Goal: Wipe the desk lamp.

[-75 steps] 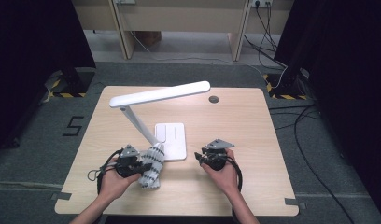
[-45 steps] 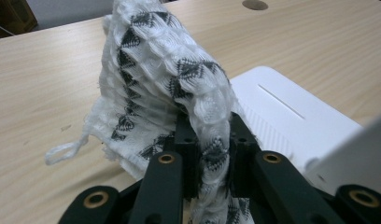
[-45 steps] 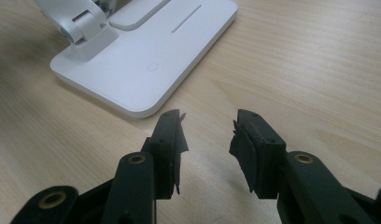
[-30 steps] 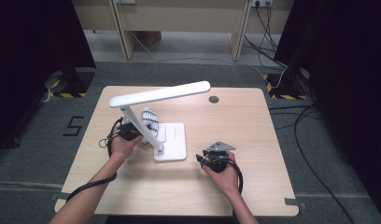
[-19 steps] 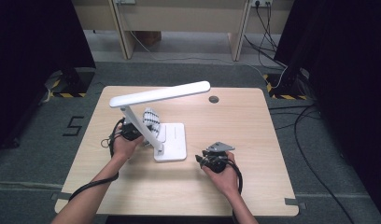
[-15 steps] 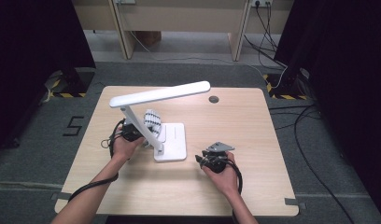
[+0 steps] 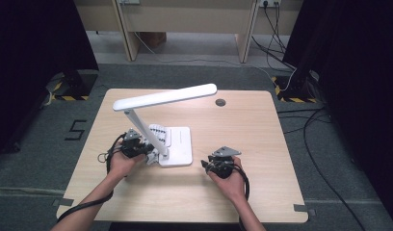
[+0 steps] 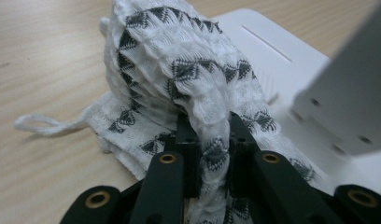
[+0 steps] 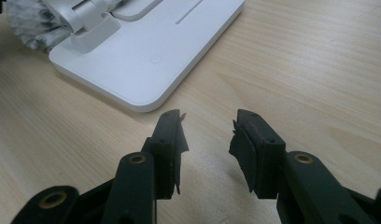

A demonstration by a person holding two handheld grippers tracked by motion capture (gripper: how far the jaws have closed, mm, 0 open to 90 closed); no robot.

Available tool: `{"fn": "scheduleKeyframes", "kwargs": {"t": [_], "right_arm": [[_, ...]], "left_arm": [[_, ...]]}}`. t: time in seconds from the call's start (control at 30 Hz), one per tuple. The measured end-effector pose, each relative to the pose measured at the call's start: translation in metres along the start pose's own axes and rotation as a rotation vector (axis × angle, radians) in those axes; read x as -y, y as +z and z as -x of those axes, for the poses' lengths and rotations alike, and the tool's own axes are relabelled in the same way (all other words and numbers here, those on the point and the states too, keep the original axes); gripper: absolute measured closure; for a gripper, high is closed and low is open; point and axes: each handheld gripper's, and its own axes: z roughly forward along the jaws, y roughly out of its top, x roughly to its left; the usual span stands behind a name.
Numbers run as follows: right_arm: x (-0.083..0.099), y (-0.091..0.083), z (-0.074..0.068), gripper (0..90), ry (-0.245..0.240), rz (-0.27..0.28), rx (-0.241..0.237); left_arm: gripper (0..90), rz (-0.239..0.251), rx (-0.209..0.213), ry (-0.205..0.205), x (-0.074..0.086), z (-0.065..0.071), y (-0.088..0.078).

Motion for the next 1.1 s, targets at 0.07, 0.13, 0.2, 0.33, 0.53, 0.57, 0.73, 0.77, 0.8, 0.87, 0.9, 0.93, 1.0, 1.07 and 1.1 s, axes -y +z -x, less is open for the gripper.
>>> {"fn": "scheduleKeyframes", "kwargs": {"t": [0.07,0.13,0.2,0.33,0.53,0.57,0.73,0.77,0.8,0.87,0.9,0.93,1.0,1.07,1.1], "right_arm": [[0.0,0.0,-0.001,61.5,-0.003,0.0,0.001],[0.0,0.0,-0.001,61.4,-0.009,0.002,-0.002],[-0.001,0.0,-0.002,61.4,-0.008,0.002,-0.002],[-0.001,0.0,-0.003,60.8,-0.008,0.001,-0.006],[-0.006,-0.001,-0.012,56.6,-0.019,0.005,-0.024],[-0.007,-0.002,-0.014,55.8,-0.019,0.004,-0.028],[-0.016,-0.007,-0.03,53.0,-0.03,0.017,-0.078],[-0.018,-0.007,-0.035,52.6,-0.032,0.02,-0.095],[-0.019,-0.008,-0.04,52.2,-0.035,0.02,-0.108],[-0.022,-0.009,-0.048,51.1,-0.041,0.016,-0.132],[-0.024,-0.009,-0.053,50.8,-0.047,0.018,-0.143],[-0.025,-0.009,-0.057,50.3,-0.053,0.02,-0.153],[-0.027,-0.009,-0.063,49.3,-0.057,0.02,-0.173],[-0.029,-0.009,-0.069,47.8,-0.063,0.017,-0.182],[-0.03,-0.009,-0.071,47.0,-0.064,0.019,-0.187]], "left_arm": [[78.8,-0.013,0.004,0.007,0.004,0.006,-0.006],[78.8,-0.022,0.006,0.013,0.009,0.011,-0.013],[78.8,-0.03,0.012,0.024,0.013,0.015,-0.019],[78.8,-0.046,0.029,0.028,0.025,0.025,-0.033],[78.6,-0.049,0.054,0.057,0.041,0.042,-0.051],[78.6,-0.049,0.056,0.062,0.044,0.045,-0.053],[78.1,-0.055,0.087,0.108,0.056,0.069,-0.062],[78.0,-0.053,0.094,0.116,0.057,0.074,-0.063],[77.9,-0.057,0.104,0.122,0.058,0.079,-0.063],[77.5,-0.057,0.123,0.128,0.059,0.089,-0.062],[77.1,-0.054,0.131,0.12,0.059,0.094,-0.061],[76.4,-0.051,0.138,0.115,0.059,0.097,-0.059],[74.4,-0.049,0.156,0.101,0.059,0.105,-0.054],[70.9,-0.05,0.164,0.107,0.057,0.11,-0.051],[67.0,-0.05,0.169,0.104,0.056,0.112,-0.05]]}}
